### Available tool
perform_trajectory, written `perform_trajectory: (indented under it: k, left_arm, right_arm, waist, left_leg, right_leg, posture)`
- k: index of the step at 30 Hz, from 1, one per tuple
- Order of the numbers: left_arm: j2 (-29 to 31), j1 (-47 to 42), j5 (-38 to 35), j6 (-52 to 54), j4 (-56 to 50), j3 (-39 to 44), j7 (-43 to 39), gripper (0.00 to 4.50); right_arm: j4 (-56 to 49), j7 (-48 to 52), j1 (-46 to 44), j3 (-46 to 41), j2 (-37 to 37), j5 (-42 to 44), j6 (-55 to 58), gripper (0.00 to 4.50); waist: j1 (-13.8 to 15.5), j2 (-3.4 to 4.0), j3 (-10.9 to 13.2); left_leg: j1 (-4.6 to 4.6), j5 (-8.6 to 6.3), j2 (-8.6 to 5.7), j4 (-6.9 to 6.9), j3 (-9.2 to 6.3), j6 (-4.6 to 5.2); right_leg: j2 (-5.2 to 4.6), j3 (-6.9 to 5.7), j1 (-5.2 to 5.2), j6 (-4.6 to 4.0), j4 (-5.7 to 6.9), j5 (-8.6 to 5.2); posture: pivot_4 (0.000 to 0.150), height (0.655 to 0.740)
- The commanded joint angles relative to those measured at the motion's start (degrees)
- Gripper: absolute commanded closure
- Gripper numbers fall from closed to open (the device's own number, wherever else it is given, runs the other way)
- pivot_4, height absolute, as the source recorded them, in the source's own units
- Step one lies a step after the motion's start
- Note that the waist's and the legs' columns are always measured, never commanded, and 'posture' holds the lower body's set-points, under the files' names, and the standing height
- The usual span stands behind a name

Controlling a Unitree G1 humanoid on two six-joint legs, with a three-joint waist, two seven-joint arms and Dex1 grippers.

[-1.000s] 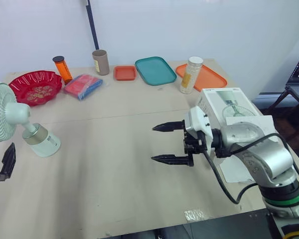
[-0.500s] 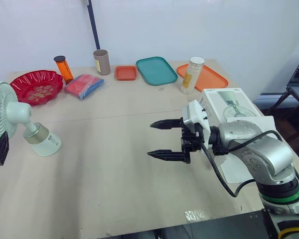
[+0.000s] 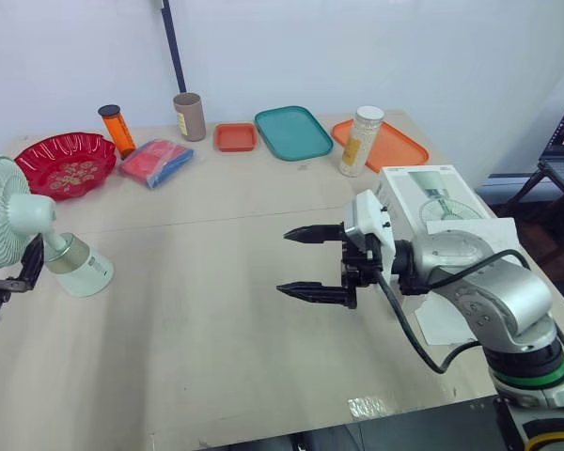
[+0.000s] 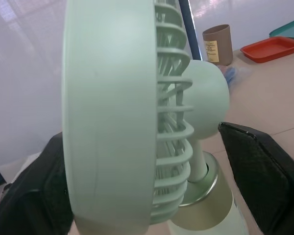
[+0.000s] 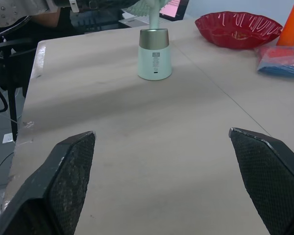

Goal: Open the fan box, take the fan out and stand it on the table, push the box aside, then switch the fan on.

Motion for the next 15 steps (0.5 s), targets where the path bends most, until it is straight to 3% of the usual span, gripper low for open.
perform_trajectory:
  k: [1, 4, 15]
  left_arm:
    - [-0.21, 0.27, 0.60, -0.49, -1.04, 1.05, 0.27, 1.45]
    - [-0.46, 0.50, 0.67, -0.41, -1.38, 1.18, 0.33, 2.44]
    - [-1.58, 0.81, 0.05, -0.51, -2.63, 0.58, 0.18, 2.50]
  right_arm:
    - [-2.14, -0.12, 0.14, -1.23, -0.34, 0.20, -1.08, 0.00]
    - [-2.12, 0.09, 0.21, -1.02, -0.45, -0.03, -1.44, 0.00]
    - [-1.88, 0.74, 0.56, -0.60, -0.65, -0.99, -2.49, 0.00]
  waist:
    - [0.02, 0.00, 0.00]
    - [0.02, -0.01, 0.00]
    - [0.02, 0.00, 0.00]
  left_leg:
    - [0.00, 0.00, 0.00, 0.00, 0.00, 0.00]
    - [-0.01, 0.00, -0.01, 0.01, 0.00, 0.00]
    - [-0.01, 0.00, -0.01, 0.01, 0.00, -0.01]
  right_leg:
    - [0.00, 0.00, 0.00, 0.00, 0.00, 0.00]
    - [-0.02, 0.00, 0.01, 0.02, 0.00, 0.01]
    - [-0.02, 0.00, 0.01, 0.02, 0.00, 0.01]
  posture:
    - [0.150, 0.7400]
    - [0.150, 0.7400]
    - [0.150, 0.7400]
